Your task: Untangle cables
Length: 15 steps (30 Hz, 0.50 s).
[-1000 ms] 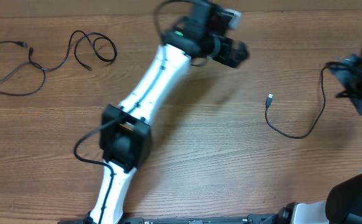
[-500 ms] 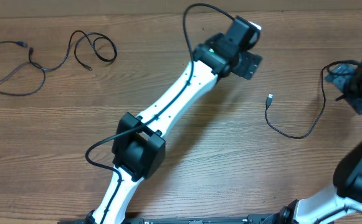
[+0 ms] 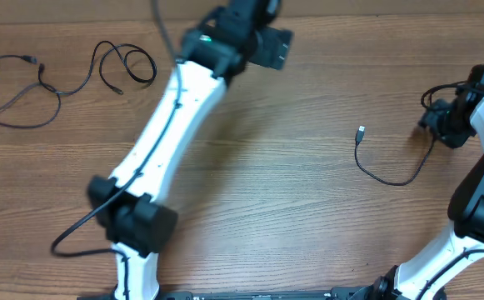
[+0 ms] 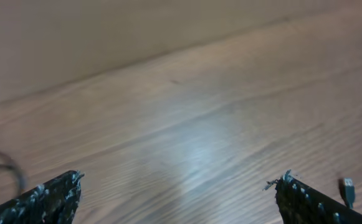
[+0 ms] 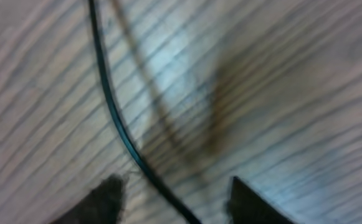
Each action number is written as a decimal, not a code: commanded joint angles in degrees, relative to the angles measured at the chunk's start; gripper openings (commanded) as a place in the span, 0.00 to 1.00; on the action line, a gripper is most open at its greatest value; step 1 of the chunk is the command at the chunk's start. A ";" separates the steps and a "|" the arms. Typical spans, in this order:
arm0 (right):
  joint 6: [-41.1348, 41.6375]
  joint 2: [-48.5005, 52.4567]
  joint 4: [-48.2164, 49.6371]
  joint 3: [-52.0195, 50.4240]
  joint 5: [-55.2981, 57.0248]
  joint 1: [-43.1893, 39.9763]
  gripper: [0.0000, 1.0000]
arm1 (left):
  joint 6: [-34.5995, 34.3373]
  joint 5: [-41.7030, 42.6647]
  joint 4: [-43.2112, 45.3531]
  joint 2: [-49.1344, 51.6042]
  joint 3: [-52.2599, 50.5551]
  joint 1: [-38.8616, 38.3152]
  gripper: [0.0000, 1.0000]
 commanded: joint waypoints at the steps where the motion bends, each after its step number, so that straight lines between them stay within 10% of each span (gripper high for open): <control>1: -0.42 1.36 0.24 0.02 -3.63 0.46 0.33 | -0.59 -0.74 -1.40 -6.14 1.18 4.02 1.00; 4: -0.74 1.29 -0.76 0.15 -9.79 1.60 0.04 | -0.59 -0.74 -3.85 -10.73 1.18 8.85 1.00; 15: -3.37 -9.05 -9.33 6.43 -20.00 19.87 0.04 | -4.04 -0.72 -8.90 -16.87 1.18 22.51 1.00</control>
